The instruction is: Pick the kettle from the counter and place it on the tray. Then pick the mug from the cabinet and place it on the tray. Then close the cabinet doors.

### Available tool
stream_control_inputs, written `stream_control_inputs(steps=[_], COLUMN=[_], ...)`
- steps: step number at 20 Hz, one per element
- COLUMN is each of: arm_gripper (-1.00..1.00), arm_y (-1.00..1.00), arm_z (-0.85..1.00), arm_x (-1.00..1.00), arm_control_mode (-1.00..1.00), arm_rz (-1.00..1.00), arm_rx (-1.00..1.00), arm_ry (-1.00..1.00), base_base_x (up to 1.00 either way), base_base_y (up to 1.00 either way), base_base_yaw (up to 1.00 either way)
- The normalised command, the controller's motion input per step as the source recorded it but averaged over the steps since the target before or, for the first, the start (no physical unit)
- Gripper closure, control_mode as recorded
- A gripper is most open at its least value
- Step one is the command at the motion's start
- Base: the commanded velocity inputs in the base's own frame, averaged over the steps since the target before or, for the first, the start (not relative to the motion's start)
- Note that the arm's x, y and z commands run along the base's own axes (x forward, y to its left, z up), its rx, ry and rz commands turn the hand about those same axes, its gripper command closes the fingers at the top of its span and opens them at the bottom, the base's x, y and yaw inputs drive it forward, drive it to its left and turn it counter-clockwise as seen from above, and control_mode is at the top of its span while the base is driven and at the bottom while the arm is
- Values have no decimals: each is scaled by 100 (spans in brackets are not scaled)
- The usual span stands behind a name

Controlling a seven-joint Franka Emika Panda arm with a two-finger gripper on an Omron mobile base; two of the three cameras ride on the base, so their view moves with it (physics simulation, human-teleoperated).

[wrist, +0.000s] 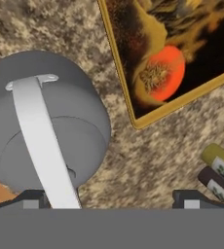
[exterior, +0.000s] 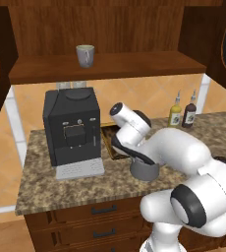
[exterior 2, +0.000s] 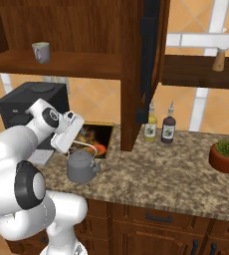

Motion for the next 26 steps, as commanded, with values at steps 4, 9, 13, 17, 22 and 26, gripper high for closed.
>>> stream_control_inputs(steps=[4,9,13,17,22,26], arm_gripper=[-100,100,100,100,100,100], arm_y=[-12,-10,-6,-7,-8,-1], arm_z=[-19,-31,-40,-43,-27,3], arm_x=[-2,-15,-18,-23,-4,-26], arm_control_mode=[-100,-100,-100,-100,-100,-100], arm_rz=[1,0,0,1,7,18], arm_rx=[1,5,5,6,8,7], arm_ry=[3,4,0,-6,-6,-26], base_base_x=[0,0,0,0,0,0], base_base_y=[0,0,0,0,0,0], base_base_yaw=[0,0,0,0,0,0])
